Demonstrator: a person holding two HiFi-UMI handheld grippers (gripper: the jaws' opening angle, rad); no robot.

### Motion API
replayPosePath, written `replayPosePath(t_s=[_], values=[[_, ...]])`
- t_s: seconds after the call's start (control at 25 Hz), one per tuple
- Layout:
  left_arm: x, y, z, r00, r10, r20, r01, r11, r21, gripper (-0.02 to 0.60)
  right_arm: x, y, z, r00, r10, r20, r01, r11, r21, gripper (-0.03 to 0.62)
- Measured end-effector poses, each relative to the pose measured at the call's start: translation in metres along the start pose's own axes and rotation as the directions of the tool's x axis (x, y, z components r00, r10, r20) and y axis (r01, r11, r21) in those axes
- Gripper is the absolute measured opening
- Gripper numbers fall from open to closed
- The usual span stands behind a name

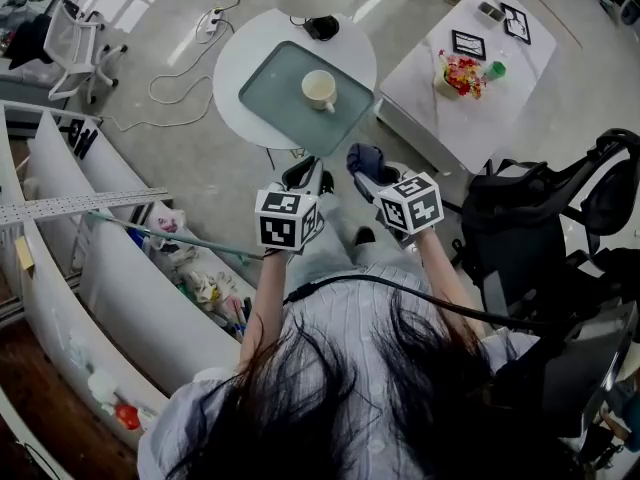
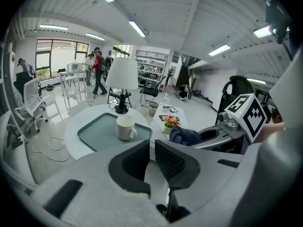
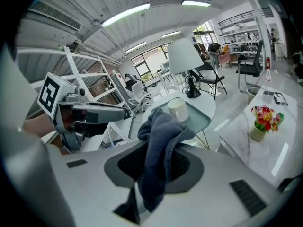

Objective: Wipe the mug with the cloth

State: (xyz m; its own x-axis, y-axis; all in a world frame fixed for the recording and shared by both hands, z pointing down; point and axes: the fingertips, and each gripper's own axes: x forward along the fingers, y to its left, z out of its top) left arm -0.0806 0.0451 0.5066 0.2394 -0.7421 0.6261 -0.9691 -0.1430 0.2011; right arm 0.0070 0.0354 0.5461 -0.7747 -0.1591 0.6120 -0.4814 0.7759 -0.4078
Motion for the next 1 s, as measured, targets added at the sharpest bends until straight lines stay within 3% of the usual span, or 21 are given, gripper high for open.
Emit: replayPosePath(t_s=[0.52,1.0], values=[[-0.052,-0.045,-0.032,0.995,0.078,0.067,-0.077,0.997,-0.02,0.046,-0.04,0.044,-0.032,0.995,0.1,0.026,-0.096,0.989,-0.109,0.094],[-0.078,-0.061,-0.052,0.991,0.1,0.09,-0.099,0.995,-0.007,0.046,-0.051,0.069,-0.05,0.992,0.123,0.019,-0.119,0.981,-0.155,0.094]])
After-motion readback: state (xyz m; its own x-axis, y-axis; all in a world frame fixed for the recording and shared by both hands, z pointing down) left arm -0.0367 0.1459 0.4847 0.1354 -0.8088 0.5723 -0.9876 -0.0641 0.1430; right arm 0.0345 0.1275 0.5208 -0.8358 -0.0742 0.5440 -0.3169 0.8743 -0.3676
